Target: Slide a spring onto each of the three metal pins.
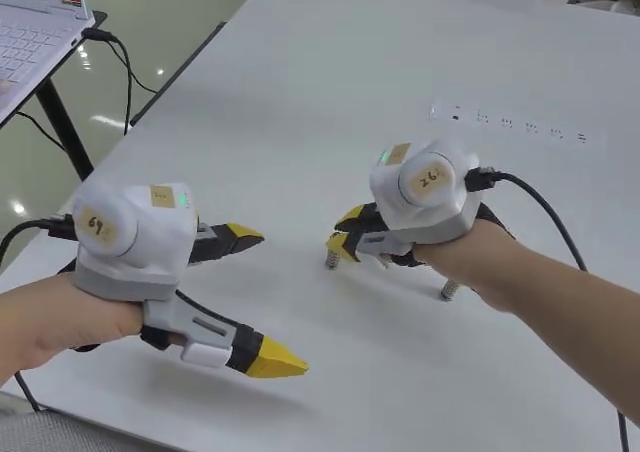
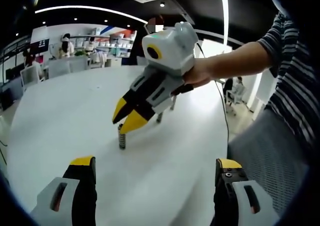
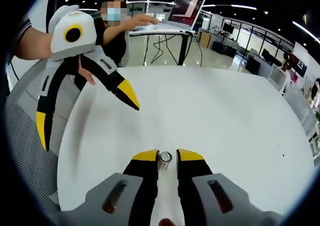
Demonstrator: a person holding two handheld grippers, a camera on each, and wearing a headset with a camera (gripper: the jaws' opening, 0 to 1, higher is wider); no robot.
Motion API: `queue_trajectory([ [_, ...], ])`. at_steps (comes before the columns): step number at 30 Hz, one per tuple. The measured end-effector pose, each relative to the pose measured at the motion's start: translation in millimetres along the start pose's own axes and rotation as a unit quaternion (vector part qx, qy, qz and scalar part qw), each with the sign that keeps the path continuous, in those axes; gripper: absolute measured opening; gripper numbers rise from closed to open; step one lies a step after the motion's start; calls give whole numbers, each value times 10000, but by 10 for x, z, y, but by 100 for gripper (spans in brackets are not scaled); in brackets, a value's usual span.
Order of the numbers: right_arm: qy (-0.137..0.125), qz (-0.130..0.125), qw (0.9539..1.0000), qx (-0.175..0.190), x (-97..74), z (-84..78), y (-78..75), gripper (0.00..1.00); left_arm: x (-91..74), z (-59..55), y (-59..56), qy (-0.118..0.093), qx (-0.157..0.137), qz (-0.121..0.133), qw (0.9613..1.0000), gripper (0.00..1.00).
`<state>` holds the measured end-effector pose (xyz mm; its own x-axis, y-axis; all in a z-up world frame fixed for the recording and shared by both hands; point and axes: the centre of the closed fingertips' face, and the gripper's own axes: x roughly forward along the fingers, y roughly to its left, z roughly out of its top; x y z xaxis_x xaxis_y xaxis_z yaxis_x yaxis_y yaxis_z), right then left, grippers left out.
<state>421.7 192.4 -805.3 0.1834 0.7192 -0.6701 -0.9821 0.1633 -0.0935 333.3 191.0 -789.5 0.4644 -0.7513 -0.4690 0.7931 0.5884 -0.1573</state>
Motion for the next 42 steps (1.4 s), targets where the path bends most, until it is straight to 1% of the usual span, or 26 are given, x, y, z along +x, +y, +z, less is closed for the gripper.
queue_trajectory([
  [3,-86,-19,9998,179,-33,39,-15,14,7,25,7,-30,-7,29,10000,97],
  [7,-125,-30,9998,136,-94,45,34,15,14,69,7,-79,0,69,9999,97],
  [9,-198,-21,9997,158,-135,52,65,16,16,87,6,-113,-17,83,9999,97],
  [12,-361,-55,9991,211,-200,74,113,18,25,107,-1,-147,-45,87,9998,97],
  [15,-545,-45,9984,118,-277,111,187,23,36,127,-7,-167,-33,97,9998,97],
  [19,-809,-18,9963,272,-398,147,238,29,32,169,0,-238,-43,129,9996,97],
  [21,-894,-55,9954,353,-469,133,246,30,24,187,13,-277,-54,164,9995,97],
  [25,-1042,-141,9937,377,-589,81,264,31,8,221,28,-359,-99,193,9991,97],
  [30,-1214,-134,9911,536,-747,-18,328,39,14,261,27,-423,-91,205,9989,97],
  [32,-1301,-198,9892,648,-825,-66,338,42,23,281,19,-440,-74,204,9988,97],
  [33,-1371,-262,9874,748,-874,-93,329,44,31,293,12,-459,-77,197,9987,97],
  [36,-1439,-411,9846,909,-981,-186,296,49,47,316,-2,-492,-80,188,9986,98],
  [38,-1472,-523,9827,996,-1059,-250,273,50,60,332,-13,-516,-85,181,9985,98],
  [41,-1585,-585,9792,1126,-1161,-326,268,51,76,352,-35,-537,-64,171,9984,97],
  [42,-1627,-623,9777,1173,-1196,-361,275,53,77,365,-46,-563,-62,166,9983,97],
])
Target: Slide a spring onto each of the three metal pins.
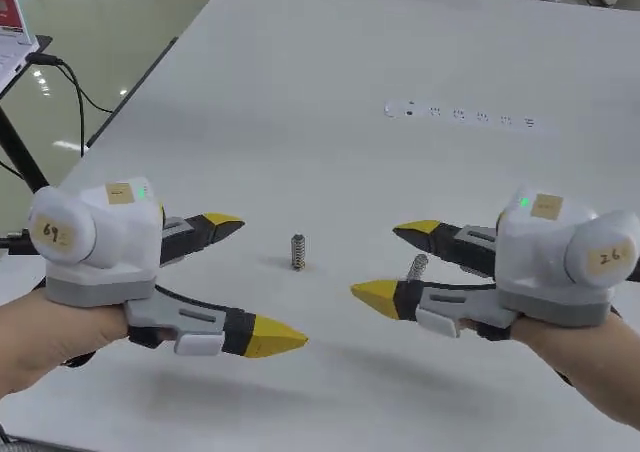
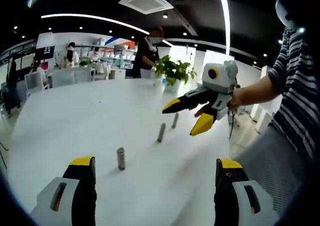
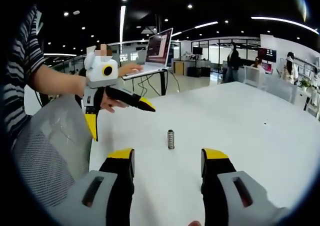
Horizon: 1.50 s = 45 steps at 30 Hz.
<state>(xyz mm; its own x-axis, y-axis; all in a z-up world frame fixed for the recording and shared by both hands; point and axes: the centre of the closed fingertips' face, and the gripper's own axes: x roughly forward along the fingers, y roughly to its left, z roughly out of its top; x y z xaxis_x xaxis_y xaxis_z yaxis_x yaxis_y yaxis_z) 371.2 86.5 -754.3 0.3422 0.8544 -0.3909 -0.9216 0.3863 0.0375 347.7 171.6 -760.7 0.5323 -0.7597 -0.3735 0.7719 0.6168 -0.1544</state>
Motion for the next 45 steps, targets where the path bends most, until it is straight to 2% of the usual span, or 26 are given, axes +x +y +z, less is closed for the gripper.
queue_trajectory([
  [3,-38,-18,10000,68,-99,-82,17,60,6,40,-26,-95,-30,0,10000,98],
  [10,-125,-135,9998,40,-345,-226,64,79,0,50,-56,-115,0,-21,9999,98],
  [13,-220,-267,9991,242,-485,-271,6,83,-16,54,-54,-122,15,-16,9999,98],
  [18,-406,-540,9974,263,-686,-286,-131,91,-46,50,-54,-112,52,-23,9999,98],
  [21,-429,-611,9967,305,-789,-315,-176,99,-66,54,-54,-127,72,-7,9999,98],
  [33,63,-853,9952,479,-1101,-724,-327,99,-118,73,-56,-176,129,81,9997,98],
  [38,131,-888,9945,546,-1188,-771,-341,99,-145,51,-47,-144,113,105,9998,98],
  [40,137,-953,9937,573,-1221,-773,-364,99,-153,17,-37,-55,122,120,9998,98],
  [45,131,-1015,9930,592,-1259,-768,-374,99,-156,41,-30,-119,98,150,9998,98],
])
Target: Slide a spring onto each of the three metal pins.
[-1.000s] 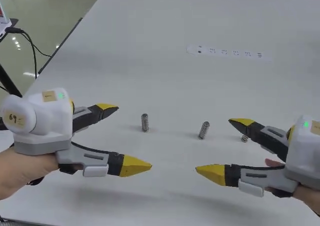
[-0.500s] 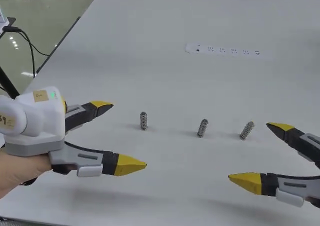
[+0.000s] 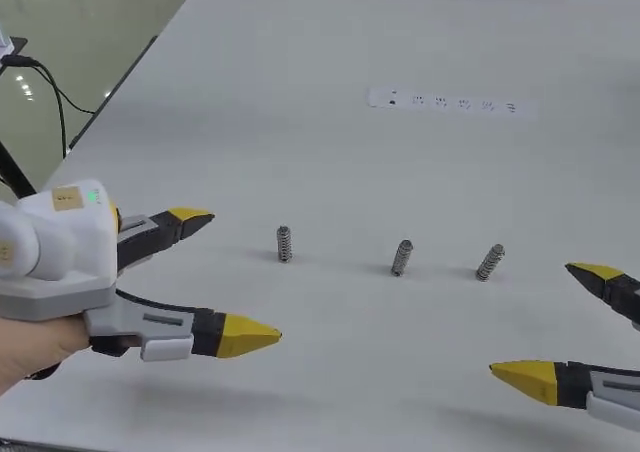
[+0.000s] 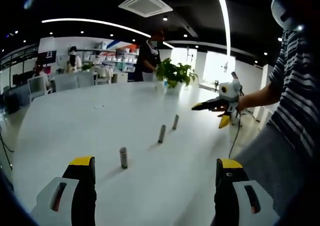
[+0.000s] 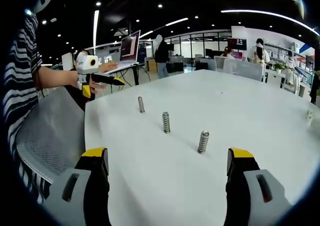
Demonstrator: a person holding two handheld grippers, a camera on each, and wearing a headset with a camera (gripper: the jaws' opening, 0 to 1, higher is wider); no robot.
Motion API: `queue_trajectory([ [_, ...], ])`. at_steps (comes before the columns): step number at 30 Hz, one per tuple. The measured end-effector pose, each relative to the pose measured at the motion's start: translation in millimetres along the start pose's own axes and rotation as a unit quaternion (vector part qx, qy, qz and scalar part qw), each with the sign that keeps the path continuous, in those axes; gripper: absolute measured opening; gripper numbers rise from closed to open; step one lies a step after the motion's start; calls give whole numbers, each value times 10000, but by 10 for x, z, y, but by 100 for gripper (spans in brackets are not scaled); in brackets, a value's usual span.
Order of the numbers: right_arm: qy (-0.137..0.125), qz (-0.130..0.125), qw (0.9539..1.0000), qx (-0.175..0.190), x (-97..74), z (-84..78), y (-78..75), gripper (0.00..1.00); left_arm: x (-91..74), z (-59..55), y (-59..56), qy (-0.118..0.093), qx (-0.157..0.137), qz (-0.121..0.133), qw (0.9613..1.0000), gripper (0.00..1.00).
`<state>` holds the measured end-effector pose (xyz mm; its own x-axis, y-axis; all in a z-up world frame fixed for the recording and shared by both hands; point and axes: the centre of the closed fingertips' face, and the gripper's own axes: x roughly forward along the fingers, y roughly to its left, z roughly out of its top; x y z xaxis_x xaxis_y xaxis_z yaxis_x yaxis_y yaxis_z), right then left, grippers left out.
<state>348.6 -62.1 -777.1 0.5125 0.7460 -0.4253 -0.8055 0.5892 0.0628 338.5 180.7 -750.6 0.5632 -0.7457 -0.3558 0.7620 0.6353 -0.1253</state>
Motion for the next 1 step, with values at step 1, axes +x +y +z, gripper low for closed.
queue_trajectory([
  [1,18,13,10000,-5,-3,-5,7,99,2,4,-1,-10,0,-1,10000,98],
])
